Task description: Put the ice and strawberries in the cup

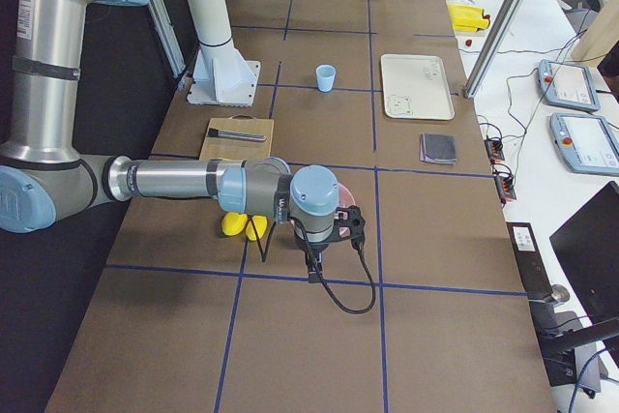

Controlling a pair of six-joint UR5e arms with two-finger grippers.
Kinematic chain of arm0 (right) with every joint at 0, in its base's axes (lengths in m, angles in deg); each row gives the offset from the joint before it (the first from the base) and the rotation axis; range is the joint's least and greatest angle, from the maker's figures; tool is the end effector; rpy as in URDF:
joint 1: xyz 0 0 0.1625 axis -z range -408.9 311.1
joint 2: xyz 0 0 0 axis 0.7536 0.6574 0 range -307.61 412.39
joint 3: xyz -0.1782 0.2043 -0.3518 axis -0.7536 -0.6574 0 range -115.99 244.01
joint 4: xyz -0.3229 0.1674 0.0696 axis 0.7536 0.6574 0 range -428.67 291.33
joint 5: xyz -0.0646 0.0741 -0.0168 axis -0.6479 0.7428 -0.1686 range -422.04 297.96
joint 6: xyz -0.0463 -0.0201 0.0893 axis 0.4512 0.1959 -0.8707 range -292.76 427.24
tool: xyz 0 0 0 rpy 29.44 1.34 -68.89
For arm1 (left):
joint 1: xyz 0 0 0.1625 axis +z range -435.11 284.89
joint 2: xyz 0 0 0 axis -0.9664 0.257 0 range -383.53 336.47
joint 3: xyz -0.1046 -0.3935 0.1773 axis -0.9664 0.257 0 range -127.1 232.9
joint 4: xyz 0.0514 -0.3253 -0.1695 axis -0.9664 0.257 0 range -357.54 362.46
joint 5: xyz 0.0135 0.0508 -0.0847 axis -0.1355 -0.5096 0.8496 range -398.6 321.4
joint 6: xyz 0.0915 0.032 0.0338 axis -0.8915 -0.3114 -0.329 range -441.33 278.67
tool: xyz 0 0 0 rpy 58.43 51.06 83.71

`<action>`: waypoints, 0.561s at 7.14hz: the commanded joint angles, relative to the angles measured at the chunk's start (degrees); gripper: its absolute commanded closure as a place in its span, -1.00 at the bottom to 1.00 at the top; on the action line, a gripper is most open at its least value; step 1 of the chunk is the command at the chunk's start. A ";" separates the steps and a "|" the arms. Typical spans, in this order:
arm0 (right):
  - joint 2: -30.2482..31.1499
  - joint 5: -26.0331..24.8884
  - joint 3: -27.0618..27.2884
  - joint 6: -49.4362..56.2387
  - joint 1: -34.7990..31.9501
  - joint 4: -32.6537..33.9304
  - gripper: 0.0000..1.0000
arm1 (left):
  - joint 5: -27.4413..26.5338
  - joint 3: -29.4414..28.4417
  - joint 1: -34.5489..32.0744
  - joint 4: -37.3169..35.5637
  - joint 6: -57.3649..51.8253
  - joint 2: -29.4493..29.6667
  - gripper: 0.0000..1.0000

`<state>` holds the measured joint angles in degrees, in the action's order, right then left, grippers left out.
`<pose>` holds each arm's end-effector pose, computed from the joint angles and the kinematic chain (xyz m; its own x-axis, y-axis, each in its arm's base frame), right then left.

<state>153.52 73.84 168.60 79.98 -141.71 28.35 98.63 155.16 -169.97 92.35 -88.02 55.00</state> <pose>0.0769 -0.3508 0.6549 0.6869 -0.1431 0.7125 0.1051 0.9897 0.0975 -0.0880 -0.3515 0.6614 0.6826 0.0676 -0.7276 0.0052 0.9952 0.0973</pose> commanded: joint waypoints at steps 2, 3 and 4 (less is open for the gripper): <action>0.03 0.00 0.00 0.00 0.00 -0.08 -1.00 | -0.04 -0.83 0.11 0.63 1.77 0.48 -1.00; 0.12 0.00 0.00 0.00 0.00 0.01 -1.00 | -0.30 -1.19 0.11 0.72 1.34 0.31 -1.00; 0.12 0.00 0.00 0.00 0.00 0.01 -1.00 | 0.05 -3.63 0.11 0.81 1.59 0.57 -1.00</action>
<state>153.60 73.84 168.60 79.98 -141.71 28.34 98.46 153.57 -169.86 93.05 -86.54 55.37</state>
